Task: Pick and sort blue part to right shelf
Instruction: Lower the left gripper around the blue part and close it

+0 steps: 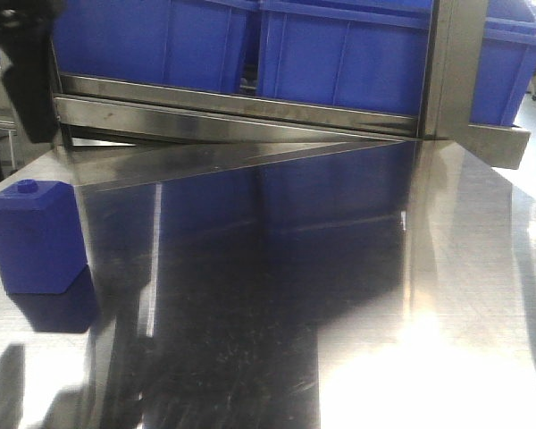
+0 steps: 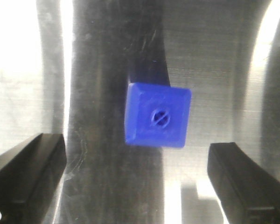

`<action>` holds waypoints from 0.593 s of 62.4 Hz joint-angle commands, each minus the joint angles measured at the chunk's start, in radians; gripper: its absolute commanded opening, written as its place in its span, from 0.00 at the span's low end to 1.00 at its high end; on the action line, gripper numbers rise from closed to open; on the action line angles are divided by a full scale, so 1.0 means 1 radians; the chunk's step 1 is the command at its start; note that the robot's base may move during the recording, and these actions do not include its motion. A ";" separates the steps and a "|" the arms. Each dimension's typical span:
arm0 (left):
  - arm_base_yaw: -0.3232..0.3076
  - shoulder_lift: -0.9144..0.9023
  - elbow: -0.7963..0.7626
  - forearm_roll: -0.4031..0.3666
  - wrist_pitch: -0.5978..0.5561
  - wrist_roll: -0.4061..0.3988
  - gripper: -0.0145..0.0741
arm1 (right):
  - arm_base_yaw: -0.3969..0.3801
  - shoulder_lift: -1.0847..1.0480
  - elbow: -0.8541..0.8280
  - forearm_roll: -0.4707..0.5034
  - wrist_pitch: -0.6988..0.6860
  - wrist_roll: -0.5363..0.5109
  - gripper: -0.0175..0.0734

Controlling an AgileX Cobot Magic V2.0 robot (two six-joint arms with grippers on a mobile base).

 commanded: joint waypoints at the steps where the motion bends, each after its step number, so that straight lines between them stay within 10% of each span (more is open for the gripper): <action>1: -0.011 0.018 -0.071 0.005 0.010 -0.015 0.91 | -0.005 0.008 -0.028 -0.009 -0.094 -0.008 0.57; 37: -0.011 0.125 -0.091 -0.024 0.018 0.076 0.91 | -0.005 0.008 -0.028 -0.009 -0.094 -0.008 0.57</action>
